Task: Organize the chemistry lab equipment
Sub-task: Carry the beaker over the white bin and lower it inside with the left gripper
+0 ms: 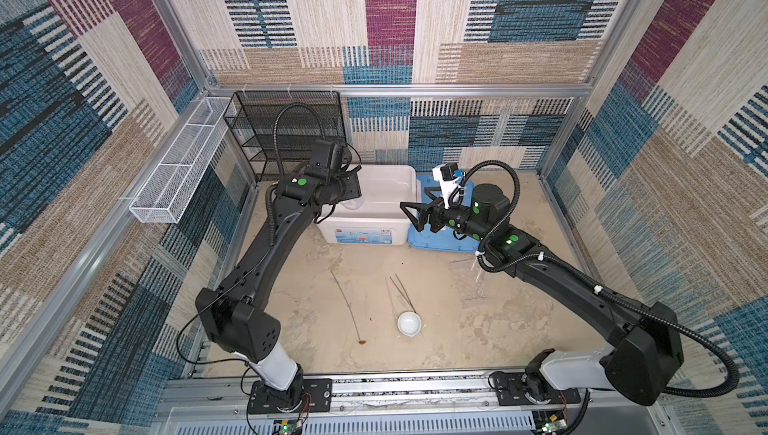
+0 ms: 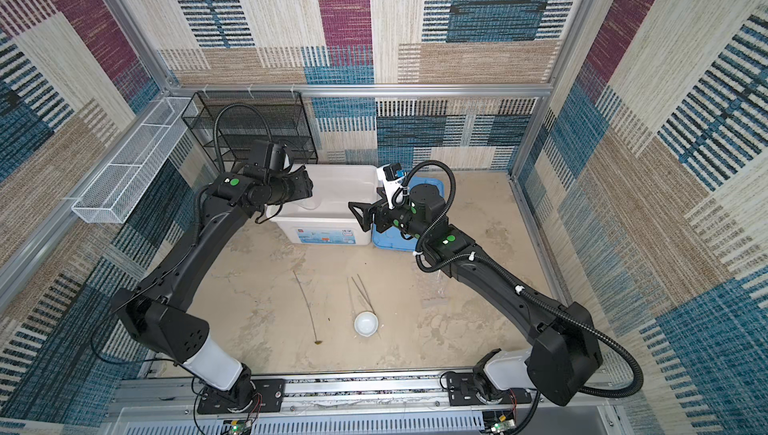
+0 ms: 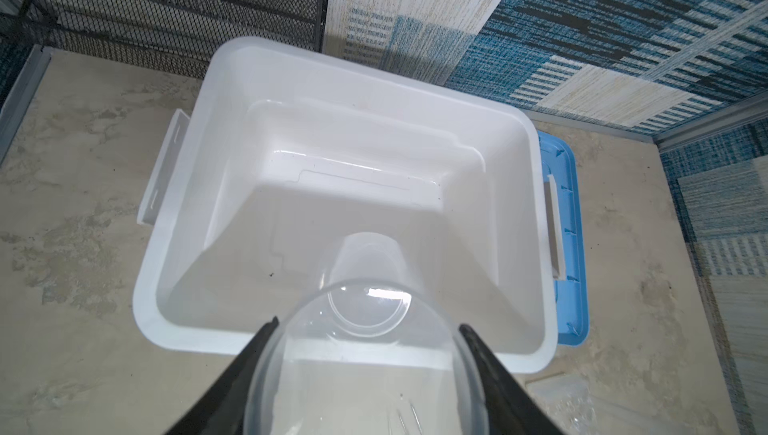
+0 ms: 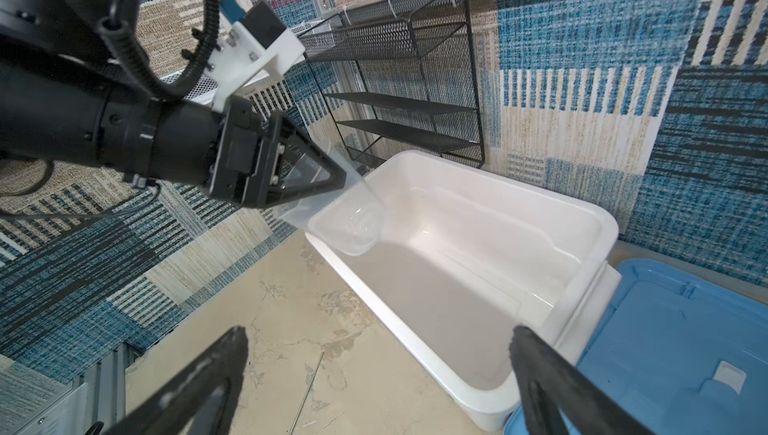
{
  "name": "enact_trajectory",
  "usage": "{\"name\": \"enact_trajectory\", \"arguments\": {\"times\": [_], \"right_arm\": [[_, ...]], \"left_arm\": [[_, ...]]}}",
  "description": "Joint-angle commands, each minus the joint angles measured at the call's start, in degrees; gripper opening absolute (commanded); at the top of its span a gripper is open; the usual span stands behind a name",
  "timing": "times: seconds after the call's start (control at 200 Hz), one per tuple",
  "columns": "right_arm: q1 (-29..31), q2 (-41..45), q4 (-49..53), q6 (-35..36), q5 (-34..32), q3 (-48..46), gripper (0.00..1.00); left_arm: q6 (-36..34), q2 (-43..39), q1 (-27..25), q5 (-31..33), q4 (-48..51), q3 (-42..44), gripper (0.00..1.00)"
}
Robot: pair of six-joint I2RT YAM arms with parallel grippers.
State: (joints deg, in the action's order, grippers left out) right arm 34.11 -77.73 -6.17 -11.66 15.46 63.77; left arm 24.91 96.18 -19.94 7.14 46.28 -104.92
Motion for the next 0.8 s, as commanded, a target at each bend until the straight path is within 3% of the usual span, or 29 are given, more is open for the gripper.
{"name": "enact_trajectory", "arguments": {"times": [0.0, 0.19, 0.491, 0.796], "right_arm": [[0.1, -0.3, -3.8, -2.0, 0.5, -0.9, 1.0], [0.1, -3.0, 1.1, 1.9, 4.8, 2.7, 1.0], [0.1, -4.9, 3.4, 2.6, 5.7, 4.1, 1.0], [0.1, -4.9, 4.6, 3.4, 4.9, 3.9, 1.0]], "left_arm": [[-4.4, 3.4, 1.0, 2.0, -1.0, -2.6, 0.67], [-6.7, 4.7, 2.9, 6.5, -10.4, 5.8, 0.66], [-7.1, 4.2, 4.5, 6.1, -16.9, 16.5, 0.65], [-2.4, 2.0, 4.6, 3.6, -10.0, 17.9, 0.65]]}}
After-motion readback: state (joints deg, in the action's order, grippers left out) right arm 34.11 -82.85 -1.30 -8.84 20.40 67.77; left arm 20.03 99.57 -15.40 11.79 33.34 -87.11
